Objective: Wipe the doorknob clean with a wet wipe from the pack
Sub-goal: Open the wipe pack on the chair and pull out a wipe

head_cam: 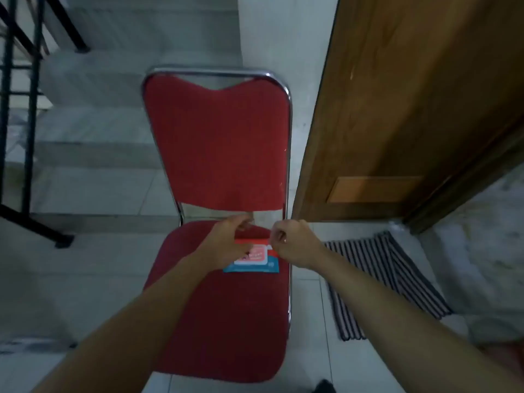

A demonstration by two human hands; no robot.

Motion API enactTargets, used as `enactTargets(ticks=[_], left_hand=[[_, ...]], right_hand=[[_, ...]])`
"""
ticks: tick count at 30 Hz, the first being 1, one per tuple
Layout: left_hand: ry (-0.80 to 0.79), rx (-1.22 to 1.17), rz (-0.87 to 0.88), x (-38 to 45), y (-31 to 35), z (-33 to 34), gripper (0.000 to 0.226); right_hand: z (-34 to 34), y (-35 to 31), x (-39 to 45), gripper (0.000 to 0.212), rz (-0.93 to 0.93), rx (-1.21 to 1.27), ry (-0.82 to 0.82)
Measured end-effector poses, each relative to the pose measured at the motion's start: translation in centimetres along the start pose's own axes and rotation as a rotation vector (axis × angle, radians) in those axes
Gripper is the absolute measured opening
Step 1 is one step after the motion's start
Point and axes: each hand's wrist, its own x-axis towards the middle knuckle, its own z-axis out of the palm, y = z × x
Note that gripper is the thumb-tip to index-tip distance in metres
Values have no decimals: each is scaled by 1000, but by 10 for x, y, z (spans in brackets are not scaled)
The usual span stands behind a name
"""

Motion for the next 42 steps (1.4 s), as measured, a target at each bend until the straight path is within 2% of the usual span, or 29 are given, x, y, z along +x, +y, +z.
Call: enactTargets(ticks=[5,11,17,22,26,28,31,32,34,37,39,42], left_hand=[[48,118,8,19,-62,49,40],[144,276,42,34,-129,108,26],[13,428,68,39,-160,126,41],[-20,508,211,42,-170,123,36],[206,417,224,40,-164,129,24],[299,298,124,46,-163,131,22],[490,21,-120,59,-162,129,18],[557,-47,-160,62,-162,130,18],[612,-30,-142,65,-161,132,19],[564,-21,-126,66,-168,135,6],[453,18,-148,65,-175,138,28],[308,145,-95,62,-174,148,38]], right_hand=[[69,56,26,12,-11,14,0],[144,118,43,27,-44,-1,35],[176,139,47,36,-15,39,143],[189,145,45,43,40,110,294],[194,148,45,50,63,170,367],[194,149,45,47,67,196,376],[193,152,48,34,51,154,353],[193,154,49,31,43,135,340],[192,156,50,26,33,121,323],[191,158,51,27,18,138,309],[190,159,53,34,23,158,289],[190,160,54,40,30,184,276]])
